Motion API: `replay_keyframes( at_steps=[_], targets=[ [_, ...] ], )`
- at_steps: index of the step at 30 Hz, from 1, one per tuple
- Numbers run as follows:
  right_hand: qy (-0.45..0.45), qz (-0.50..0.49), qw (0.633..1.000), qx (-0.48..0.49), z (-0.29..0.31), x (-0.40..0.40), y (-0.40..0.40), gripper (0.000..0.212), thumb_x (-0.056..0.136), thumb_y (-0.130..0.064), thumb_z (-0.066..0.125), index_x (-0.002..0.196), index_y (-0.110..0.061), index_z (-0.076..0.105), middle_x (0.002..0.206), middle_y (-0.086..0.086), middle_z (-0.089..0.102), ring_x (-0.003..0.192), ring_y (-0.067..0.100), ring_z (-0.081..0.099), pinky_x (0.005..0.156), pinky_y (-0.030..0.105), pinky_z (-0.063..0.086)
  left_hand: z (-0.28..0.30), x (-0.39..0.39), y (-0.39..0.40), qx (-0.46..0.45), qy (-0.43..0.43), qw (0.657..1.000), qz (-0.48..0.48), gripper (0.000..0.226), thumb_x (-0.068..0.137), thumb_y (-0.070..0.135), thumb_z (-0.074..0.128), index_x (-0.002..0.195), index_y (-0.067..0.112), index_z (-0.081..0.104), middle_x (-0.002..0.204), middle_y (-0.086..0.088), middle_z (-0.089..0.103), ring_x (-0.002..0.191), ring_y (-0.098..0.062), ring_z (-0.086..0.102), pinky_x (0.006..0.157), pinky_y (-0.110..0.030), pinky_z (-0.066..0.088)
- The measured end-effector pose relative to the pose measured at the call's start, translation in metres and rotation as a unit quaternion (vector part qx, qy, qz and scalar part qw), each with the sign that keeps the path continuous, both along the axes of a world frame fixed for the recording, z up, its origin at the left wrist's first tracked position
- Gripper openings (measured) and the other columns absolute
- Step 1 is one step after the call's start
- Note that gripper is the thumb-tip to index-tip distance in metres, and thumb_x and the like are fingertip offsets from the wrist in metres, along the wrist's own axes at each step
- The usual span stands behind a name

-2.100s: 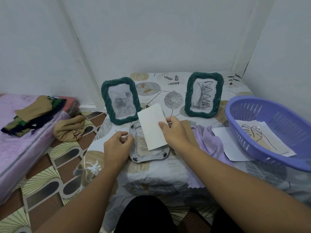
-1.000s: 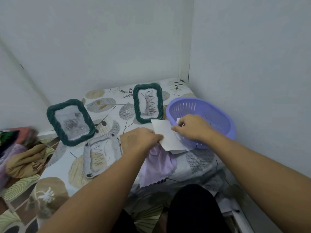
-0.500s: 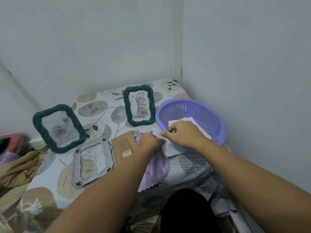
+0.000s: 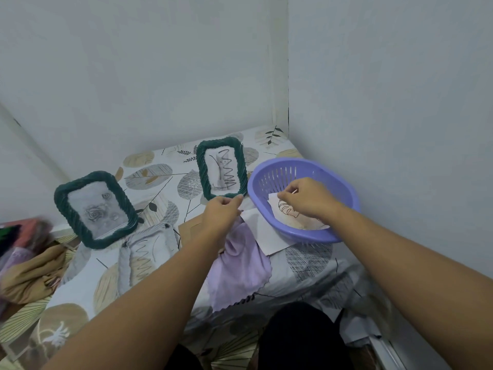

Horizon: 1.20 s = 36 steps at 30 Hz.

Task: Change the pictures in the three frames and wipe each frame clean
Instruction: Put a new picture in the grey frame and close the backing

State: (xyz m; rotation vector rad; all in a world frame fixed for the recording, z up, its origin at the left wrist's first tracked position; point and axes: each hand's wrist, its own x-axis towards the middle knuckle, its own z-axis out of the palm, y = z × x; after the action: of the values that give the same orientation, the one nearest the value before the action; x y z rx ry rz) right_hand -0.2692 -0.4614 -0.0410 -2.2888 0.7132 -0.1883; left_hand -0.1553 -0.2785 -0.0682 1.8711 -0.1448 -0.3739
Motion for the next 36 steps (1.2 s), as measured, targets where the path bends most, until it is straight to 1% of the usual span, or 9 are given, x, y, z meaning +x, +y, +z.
replay_keyframes(
  at_steps=[2, 6, 9, 12, 19, 30, 32, 34, 36],
  targets=[
    [0.038, -0.008, 0.998, -0.046, -0.003, 0.000, -0.014, 0.024, 0.094, -0.041, 0.069, 0.104, -0.019, 0.070, 0.101, 0.000, 0.073, 0.098, 0.022, 0.065, 0.082, 0.034, 0.050, 0.011, -0.002, -0.006, 0.021, 0.012, 0.999, -0.040, 0.043, 0.092, 0.050, 0.070, 0.101, 0.008, 0.066, 0.086, -0.011, 0.068, 0.038, -0.001, 0.049, 0.040, -0.018, 0.035],
    [0.127, -0.006, 0.987, -0.100, -0.020, 0.000, -0.027, 0.042, 0.090, -0.040, 0.074, 0.122, -0.017, 0.062, 0.123, 0.005, 0.066, 0.119, 0.028, 0.059, 0.094, 0.036, 0.049, 0.022, -0.011, -0.025, 0.065, 0.030, 0.993, -0.090, 0.039, 0.088, 0.043, 0.079, 0.095, 0.006, 0.068, 0.088, -0.014, 0.077, 0.036, -0.007, 0.045, 0.042, -0.020, 0.032],
    [0.167, -0.008, 0.979, -0.118, -0.032, 0.003, -0.028, 0.058, 0.084, -0.041, 0.077, 0.130, -0.015, 0.054, 0.131, 0.010, 0.062, 0.123, 0.031, 0.057, 0.096, 0.037, 0.049, 0.020, -0.012, -0.032, 0.056, 0.063, 0.993, -0.083, 0.028, 0.090, 0.029, 0.079, 0.089, 0.003, 0.069, 0.091, -0.018, 0.078, 0.047, -0.013, 0.037, 0.041, -0.020, 0.030],
    [0.189, -0.021, 0.971, -0.142, -0.036, 0.006, -0.030, 0.075, 0.078, -0.045, 0.081, 0.136, -0.014, 0.046, 0.137, 0.018, 0.053, 0.128, 0.038, 0.050, 0.098, 0.039, 0.047, 0.017, -0.010, -0.031, 0.056, 0.072, 0.992, -0.086, 0.027, 0.090, 0.026, 0.079, 0.087, 0.001, 0.070, 0.080, -0.014, 0.074, 0.046, -0.013, 0.034, 0.038, -0.019, 0.028],
    [0.204, -0.028, 0.966, -0.158, -0.038, 0.012, -0.034, 0.080, 0.078, -0.044, 0.082, 0.137, -0.008, 0.042, 0.134, 0.019, 0.059, 0.127, 0.037, 0.054, 0.099, 0.039, 0.045, 0.017, -0.009, -0.028, 0.058, 0.077, 0.992, -0.084, 0.033, 0.090, 0.027, 0.079, 0.096, -0.005, 0.073, 0.072, -0.009, 0.073, 0.042, -0.010, 0.035, 0.036, -0.018, 0.029],
    [0.200, -0.035, 0.973, -0.112, -0.037, 0.014, -0.035, 0.064, 0.074, -0.038, 0.086, 0.122, -0.010, 0.055, 0.120, 0.009, 0.068, 0.115, 0.030, 0.065, 0.090, 0.035, 0.052, 0.020, -0.010, -0.028, 0.066, 0.081, 0.991, -0.079, 0.038, 0.090, 0.028, 0.080, 0.100, -0.008, 0.073, 0.070, -0.009, 0.072, 0.043, -0.011, 0.035, 0.038, -0.017, 0.029],
    [0.196, -0.038, 0.973, -0.113, -0.039, 0.015, -0.036, 0.048, 0.076, -0.034, 0.083, 0.111, -0.014, 0.057, 0.117, 0.010, 0.068, 0.109, 0.030, 0.065, 0.081, 0.032, 0.052, 0.020, -0.011, -0.028, 0.067, 0.082, 0.991, -0.080, 0.038, 0.090, 0.028, 0.080, 0.099, -0.008, 0.073, 0.071, -0.009, 0.072, 0.043, -0.011, 0.035, 0.038, -0.017, 0.030],
    [0.177, -0.038, 0.977, -0.115, -0.040, 0.015, -0.039, 0.018, 0.083, -0.023, 0.069, 0.094, -0.018, 0.055, 0.110, 0.009, 0.068, 0.096, 0.030, 0.062, 0.072, 0.030, 0.047, 0.020, -0.011, -0.028, 0.068, 0.083, 0.991, -0.082, 0.037, 0.090, 0.028, 0.079, 0.098, -0.007, 0.073, 0.072, -0.009, 0.072, 0.043, -0.011, 0.036, 0.038, -0.018, 0.030],
    [0.145, -0.043, 0.984, -0.095, -0.040, 0.016, -0.040, 0.009, 0.089, -0.018, 0.061, 0.089, -0.021, 0.052, 0.102, 0.005, 0.065, 0.092, 0.029, 0.059, 0.071, 0.031, 0.044, 0.020, -0.011, -0.028, 0.068, 0.079, 0.991, -0.082, 0.037, 0.090, 0.028, 0.079, 0.097, -0.008, 0.073, 0.072, -0.010, 0.072, 0.042, -0.011, 0.035, 0.038, -0.018, 0.029]
  ],
)
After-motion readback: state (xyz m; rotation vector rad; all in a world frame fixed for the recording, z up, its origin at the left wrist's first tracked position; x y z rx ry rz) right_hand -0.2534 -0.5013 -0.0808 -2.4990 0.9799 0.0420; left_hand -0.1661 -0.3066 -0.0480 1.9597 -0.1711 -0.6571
